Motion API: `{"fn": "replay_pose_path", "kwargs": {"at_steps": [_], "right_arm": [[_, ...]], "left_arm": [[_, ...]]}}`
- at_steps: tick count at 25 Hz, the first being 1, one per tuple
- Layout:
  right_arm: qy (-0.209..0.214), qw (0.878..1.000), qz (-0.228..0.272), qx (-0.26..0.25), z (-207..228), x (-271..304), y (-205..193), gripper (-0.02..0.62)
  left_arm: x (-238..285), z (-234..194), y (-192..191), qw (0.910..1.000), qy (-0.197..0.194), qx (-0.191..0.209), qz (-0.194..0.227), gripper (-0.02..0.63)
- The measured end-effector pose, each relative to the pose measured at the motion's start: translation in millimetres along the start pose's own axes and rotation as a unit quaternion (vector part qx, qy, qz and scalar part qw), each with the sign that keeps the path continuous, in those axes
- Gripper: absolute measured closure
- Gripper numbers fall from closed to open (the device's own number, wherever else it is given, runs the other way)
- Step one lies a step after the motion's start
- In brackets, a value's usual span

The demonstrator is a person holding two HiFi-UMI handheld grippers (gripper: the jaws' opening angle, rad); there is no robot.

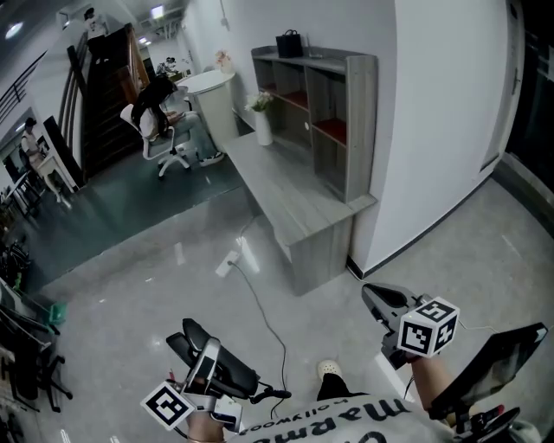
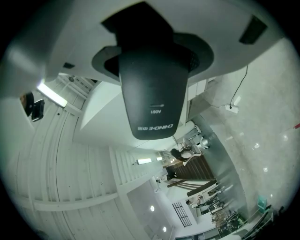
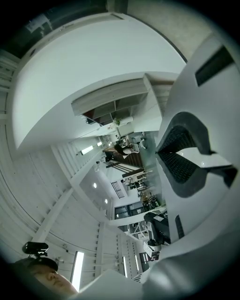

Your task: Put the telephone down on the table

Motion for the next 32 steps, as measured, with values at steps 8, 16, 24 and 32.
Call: {"fn": "replay_pose_path", "kwargs": {"at_steps": [8,16,24,32], "right_arm": [[-0.002,1.0,-0.006,-0.013,50,33,48,0.584],[0.02,0.999,-0.014,-0.033,123,84,97,0.584],[0.032,0.998,-0.021,-0.042,167,123,125,0.584],[0.028,0.999,-0.015,-0.025,168,121,121,0.584]], "left_arm": [[63,-6,34,0.9999,-0.003,-0.001,0.011,0.333],[147,-18,55,0.9995,0.002,-0.008,0.032,0.333],[198,-36,76,0.9987,0.016,-0.012,0.046,0.333],[200,-29,80,0.9992,0.014,-0.007,0.037,0.333]]}}
Point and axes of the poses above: the fingertips, and each gripper's own axes: x forward along the fingers, z to its right, y out of its top, the point moved 9 cm from there along -x, backward along the fingers, and after that the axes turned 15 degrees about -z, right-handed, at the moved point
